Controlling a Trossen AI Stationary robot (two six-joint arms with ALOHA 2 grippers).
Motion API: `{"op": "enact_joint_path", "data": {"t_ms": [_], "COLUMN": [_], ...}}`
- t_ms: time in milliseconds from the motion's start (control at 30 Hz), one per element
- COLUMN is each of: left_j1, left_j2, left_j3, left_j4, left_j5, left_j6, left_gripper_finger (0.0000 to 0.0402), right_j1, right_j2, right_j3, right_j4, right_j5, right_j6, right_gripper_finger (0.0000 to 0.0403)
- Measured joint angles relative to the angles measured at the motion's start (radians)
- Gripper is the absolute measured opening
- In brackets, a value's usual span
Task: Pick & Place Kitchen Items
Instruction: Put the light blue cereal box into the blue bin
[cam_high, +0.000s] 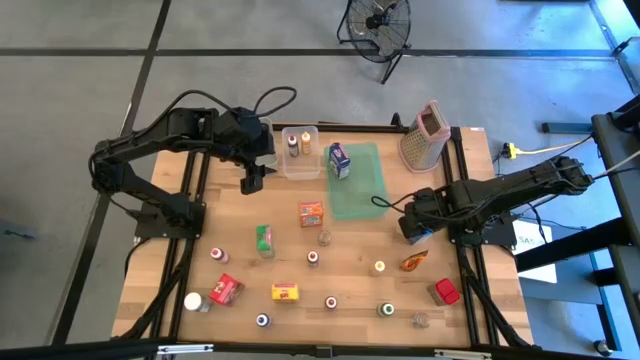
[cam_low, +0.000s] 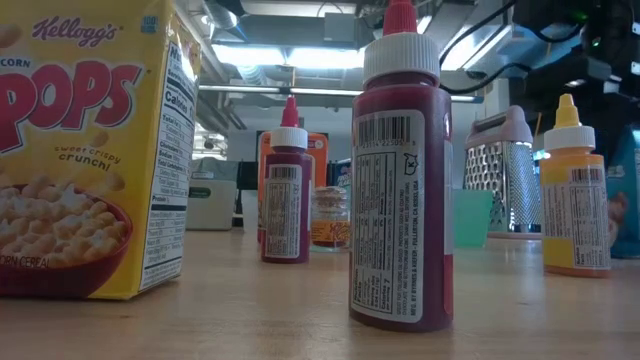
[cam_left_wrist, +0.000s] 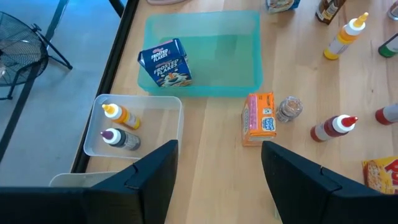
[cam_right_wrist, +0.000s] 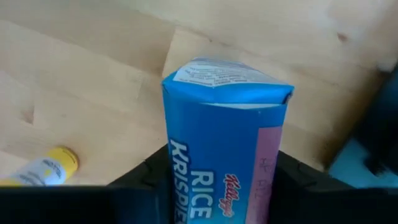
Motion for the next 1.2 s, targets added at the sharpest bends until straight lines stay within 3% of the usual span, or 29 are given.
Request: {"op": "enact_joint_path", "data": {"t_ms": [167,433,600,800,1200], "left_j1": [0.000,0.000,0.000,0.000,-0.072], "left_j2": [0.000,0.000,0.000,0.000,0.000], "left_j3": [0.000,0.000,0.000,0.000,0.000], "left_j4": [-0.001,-0.061,-0.064,-0.063,-0.063], "left_j5": [0.000,0.000,0.000,0.007,0.007], "left_j6": [-0.001,-0.044,-0.052,-0.115,-0.190], "left_gripper_finger": [0.0226,0.0226,0.0226,0.0226,0.0226], "right_j1": [-0.003,-0.070,-0.163,-0.338,-0.657], "right_j2": [0.000,0.000,0.000,0.034,0.269], "right_j3": [0.088,0.307,0.405,0.416,0.416], "right_j4": [-0.105,-0.225,-0.208,-0.023,0.242], "right_j5": [-0.016,-0.042,0.060,0.066,-0.091], "right_j6": [-0.009,-0.106,-0.233,-0.465,-0.798], "right_gripper_finger": [0.0139,0.0134,0.0134,0.0134,0.0135]}}
